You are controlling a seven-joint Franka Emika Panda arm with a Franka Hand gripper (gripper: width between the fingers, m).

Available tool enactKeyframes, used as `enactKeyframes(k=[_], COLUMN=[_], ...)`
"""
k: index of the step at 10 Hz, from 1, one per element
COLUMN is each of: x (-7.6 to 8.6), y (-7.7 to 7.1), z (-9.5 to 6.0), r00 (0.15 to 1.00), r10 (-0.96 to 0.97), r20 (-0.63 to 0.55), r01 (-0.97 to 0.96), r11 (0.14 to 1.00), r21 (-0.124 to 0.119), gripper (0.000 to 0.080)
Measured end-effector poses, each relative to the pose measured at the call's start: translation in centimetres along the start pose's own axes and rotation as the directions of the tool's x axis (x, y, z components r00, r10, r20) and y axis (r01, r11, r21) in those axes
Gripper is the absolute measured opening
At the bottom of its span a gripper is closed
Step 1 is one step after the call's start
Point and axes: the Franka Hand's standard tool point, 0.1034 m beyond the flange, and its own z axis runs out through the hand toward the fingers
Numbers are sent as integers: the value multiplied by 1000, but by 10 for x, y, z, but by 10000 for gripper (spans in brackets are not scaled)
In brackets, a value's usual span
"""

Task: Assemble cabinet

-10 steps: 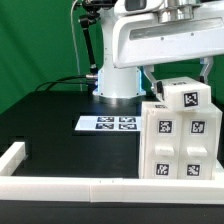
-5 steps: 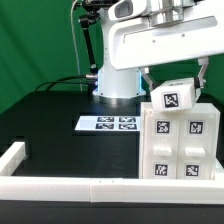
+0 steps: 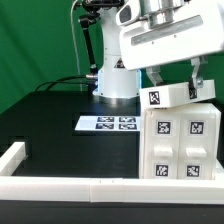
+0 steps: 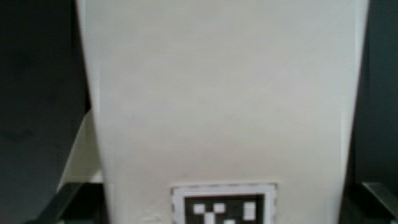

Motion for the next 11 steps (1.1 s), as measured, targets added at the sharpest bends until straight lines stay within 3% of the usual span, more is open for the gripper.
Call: enactKeyframes(k=[3,5,7,11], x=[0,-1,-2,-4], y=[0,1,3,1], z=[0,0,-1,-1], r00=[982,925,817,622], r10=[191,379,575,780], r20=[8,21,43,73], r01=[-191,-380,-577,-782], r11=[982,925,816,623], r21=[9,24,31,19], gripper=[557,557,557,557])
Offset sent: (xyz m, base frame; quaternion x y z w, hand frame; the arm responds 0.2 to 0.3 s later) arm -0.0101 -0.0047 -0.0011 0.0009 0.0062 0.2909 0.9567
